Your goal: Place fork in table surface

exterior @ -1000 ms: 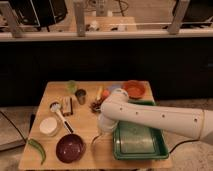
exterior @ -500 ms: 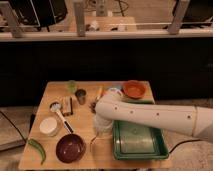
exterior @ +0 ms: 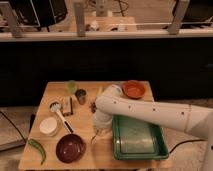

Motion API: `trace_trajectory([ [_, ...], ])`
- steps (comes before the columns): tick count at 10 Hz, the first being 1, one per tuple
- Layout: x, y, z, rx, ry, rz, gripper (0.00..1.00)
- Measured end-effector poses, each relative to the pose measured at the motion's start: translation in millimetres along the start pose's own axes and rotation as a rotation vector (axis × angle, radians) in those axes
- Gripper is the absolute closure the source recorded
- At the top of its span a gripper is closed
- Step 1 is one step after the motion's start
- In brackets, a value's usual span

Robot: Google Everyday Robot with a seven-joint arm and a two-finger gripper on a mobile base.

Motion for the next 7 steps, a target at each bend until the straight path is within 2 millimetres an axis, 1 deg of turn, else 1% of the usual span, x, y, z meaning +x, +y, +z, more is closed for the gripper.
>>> trace_trajectory([
  [2,1,-8,8,-0.021,-0.045,-0.037,1.00],
  [4,2,-12,12,-0.036,-0.071,-0.058,1.00],
  [5,3,-15,15,-0.046,-0.085,-0.067,0.98],
  [6,4,-16,16,-0.051,-0.091,-0.070,0.93],
  [7,6,-17,17,-0.058,-0.100,-0.073,0.83],
])
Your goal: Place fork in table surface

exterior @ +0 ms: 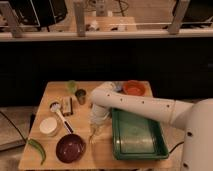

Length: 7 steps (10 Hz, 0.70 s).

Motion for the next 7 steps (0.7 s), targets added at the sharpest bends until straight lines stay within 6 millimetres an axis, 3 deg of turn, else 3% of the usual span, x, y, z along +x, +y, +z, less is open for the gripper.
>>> trace_trajectory([
  [5,8.9,1.2,3.5,-0.027,-0.035,-0.009,0.30],
  [7,10.8,3.0,3.3,-0.036,-0.043,-0.016,0.20],
])
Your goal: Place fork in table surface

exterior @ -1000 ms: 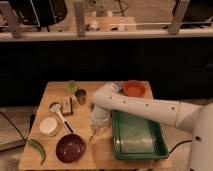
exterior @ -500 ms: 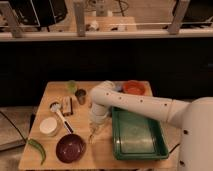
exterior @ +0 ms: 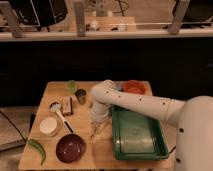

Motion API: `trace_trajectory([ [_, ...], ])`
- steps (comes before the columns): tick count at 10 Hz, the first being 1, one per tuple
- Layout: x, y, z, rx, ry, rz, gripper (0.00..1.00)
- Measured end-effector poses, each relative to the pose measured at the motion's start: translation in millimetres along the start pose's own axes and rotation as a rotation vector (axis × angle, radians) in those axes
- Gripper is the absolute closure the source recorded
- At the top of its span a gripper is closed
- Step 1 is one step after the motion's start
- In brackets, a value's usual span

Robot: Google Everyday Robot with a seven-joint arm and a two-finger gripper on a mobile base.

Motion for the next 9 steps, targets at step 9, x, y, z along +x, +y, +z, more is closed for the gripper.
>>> trace_trajectory([
  [9,-2,2,-22,0.008,0.000,-0.056,0.20],
])
